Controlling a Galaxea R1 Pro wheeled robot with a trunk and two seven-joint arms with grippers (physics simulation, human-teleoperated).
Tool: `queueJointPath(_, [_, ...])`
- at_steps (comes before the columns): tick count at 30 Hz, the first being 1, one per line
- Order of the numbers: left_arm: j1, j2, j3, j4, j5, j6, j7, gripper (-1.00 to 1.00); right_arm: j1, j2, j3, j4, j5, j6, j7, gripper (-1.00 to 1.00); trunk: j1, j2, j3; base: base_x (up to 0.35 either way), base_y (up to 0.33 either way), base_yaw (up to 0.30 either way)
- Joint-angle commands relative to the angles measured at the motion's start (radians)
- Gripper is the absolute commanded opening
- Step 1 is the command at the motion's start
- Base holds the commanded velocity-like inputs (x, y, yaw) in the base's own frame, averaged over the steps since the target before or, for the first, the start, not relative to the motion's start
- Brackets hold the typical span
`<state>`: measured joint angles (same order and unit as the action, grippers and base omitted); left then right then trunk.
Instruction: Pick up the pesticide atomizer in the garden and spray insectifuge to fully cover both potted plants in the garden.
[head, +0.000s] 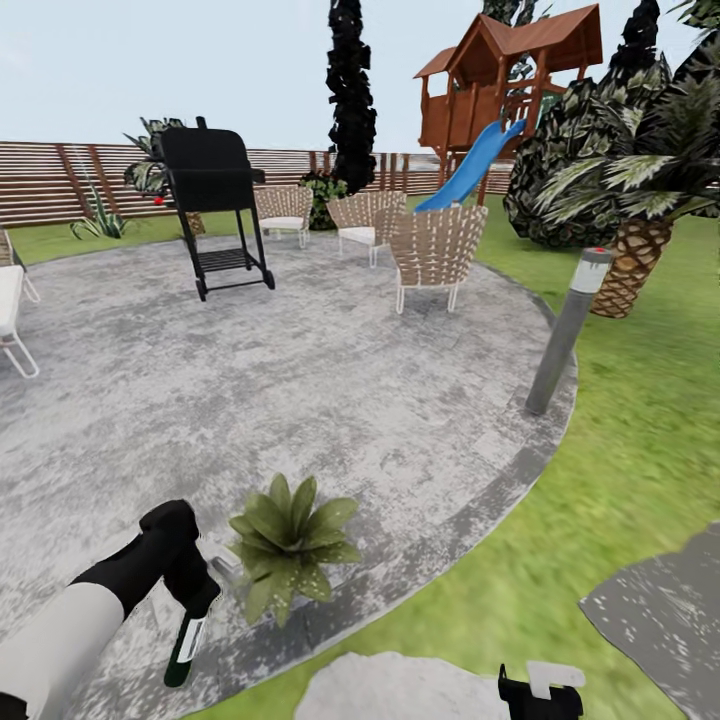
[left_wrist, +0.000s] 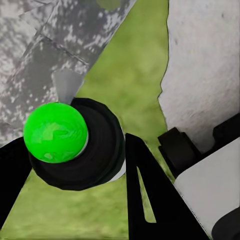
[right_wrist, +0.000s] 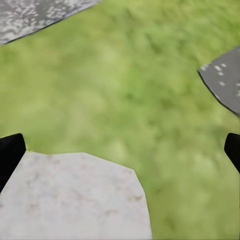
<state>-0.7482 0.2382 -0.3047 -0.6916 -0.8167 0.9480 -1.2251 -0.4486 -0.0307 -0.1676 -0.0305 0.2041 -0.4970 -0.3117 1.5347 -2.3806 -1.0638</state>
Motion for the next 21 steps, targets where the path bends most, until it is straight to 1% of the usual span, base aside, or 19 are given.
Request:
queueJointPath(1, [0.0,0.002,-0.002,-0.002,-0.007,0.007,-0.008,-1.0,-0.001,0.0,-0.007,0.001,0.011,-0.003,-0.004,1.0,0.0,0.0,-0.001,0.155,0.198,-0.036])
queueJointPath(9, [0.0,0.003,-0.004,-0.006,-0.002,0.006,-0.005,-1.0,-0.001,-0.001,-0.007,0.001,0.011,-0.004,-0.002,1.0,0.0,0.0,-0.001,0.022,0.028,-0.005])
queueJointPath(11, [0.001,0.004,-0.004,-0.006,-0.001,-0.005,-0.003,-1.0,-0.001,-0.001,-0.007,0.001,0.011,-0.003,-0.001,1.0,0.0,0.0,-0.001,0.0,0.0,0.0])
queueJointPath(13, [0.028,0.005,-0.004,-0.004,0.0,-0.01,0.017,-1.0,-0.001,0.0,-0.007,0.0,0.011,-0.003,-0.001,1.0,0.0,0.0,-0.001,0.0,0.0,-0.003])
queueJointPath(14, [0.051,0.006,-0.003,-0.003,0.001,-0.031,0.039,-1.0,-0.001,0.0,-0.007,0.0,0.011,-0.003,-0.001,1.0,0.0,0.0,-0.001,0.0,0.0,-0.16])
queueJointPath(15, [0.061,0.006,0.027,-0.002,0.003,-0.087,0.052,-1.0,-0.001,0.0,-0.007,0.0,0.011,-0.003,-0.002,1.0,0.0,0.0,-0.001,0.0,0.0,-0.242])
queueJointPath(17, [0.063,0.006,0.058,-0.002,0.003,-0.099,0.053,-1.0,-0.001,0.0,-0.007,0.0,0.011,-0.003,-0.002,1.0,0.0,0.0,-0.001,-0.056,0.0,-0.252])
queueJointPath(19, [0.064,0.006,0.088,-0.009,0.002,-0.106,0.054,-1.0,-0.001,0.0,-0.007,0.0,0.011,-0.003,-0.003,1.0,0.0,0.0,-0.001,-0.241,0.0,-0.26])
queueJointPath(21, [0.064,0.004,0.096,-0.012,0.002,-0.107,0.055,-1.0,-0.001,0.0,-0.007,0.0,0.011,-0.003,-0.003,1.0,0.0,0.0,-0.001,-0.306,0.002,-0.263])
